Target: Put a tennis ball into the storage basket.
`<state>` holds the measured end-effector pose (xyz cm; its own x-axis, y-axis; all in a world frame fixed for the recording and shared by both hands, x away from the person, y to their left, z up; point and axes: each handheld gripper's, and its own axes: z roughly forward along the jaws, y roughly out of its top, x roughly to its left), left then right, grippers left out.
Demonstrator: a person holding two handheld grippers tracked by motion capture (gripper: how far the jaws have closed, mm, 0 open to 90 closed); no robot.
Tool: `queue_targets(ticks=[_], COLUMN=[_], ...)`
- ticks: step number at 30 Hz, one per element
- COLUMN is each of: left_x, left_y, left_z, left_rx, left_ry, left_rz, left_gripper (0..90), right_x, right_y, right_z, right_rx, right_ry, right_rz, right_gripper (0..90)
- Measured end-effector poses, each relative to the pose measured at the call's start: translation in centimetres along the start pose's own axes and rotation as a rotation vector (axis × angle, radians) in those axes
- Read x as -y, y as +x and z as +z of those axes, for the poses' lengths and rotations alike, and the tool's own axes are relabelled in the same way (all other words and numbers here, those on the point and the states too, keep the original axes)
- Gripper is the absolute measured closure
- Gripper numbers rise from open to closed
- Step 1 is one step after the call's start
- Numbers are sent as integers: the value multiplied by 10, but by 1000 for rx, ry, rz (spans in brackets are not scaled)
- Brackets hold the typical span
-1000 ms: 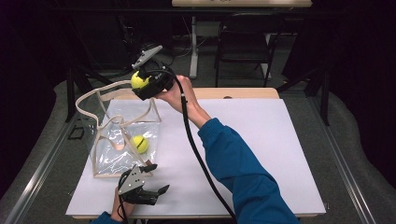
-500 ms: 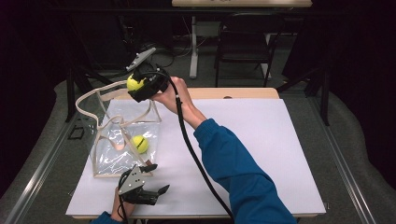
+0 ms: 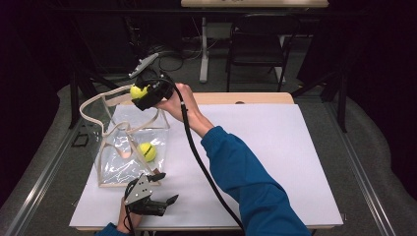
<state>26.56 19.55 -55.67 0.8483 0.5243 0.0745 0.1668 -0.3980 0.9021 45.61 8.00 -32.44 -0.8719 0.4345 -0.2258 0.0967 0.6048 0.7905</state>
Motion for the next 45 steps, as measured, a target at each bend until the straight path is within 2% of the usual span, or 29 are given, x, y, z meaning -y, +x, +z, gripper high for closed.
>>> queue_targets(ticks=[6,7,11,13,19,21,24,29,31,45], left_x=[0,0,0,0,0,0,0,0,0,0], left_y=[-1,0,0,0,-1,0,-1,0,-1,-1], left_z=[0,0,0,0,0,0,0,0,0,0], left_rx=[-9,2,-7,2,-10,1,-11,2,-10,-12], left_ry=[-5,-1,-3,-2,-6,0,-7,-1,-6,-8], left_rz=[-4,-2,-4,-3,-7,-2,-8,-3,-8,-9], left_gripper=[160,160,160,160,160,160,160,160,160,160], right_x=[1,1,1,2,3,4,5,6,6,8], right_y=[1,2,3,3,5,6,7,8,8,12], right_z=[4,5,8,9,14,15,17,20,21,26], right_rx=[-5,-5,-11,-14,-21,-24,-27,-33,-36,-54], right_ry=[16,17,36,38,54,57,67,78,81,113], right_rz=[1,2,-1,1,-1,-5,0,0,3,-2], right_gripper=[262,262,262,262,261,261,261,260,260,259])
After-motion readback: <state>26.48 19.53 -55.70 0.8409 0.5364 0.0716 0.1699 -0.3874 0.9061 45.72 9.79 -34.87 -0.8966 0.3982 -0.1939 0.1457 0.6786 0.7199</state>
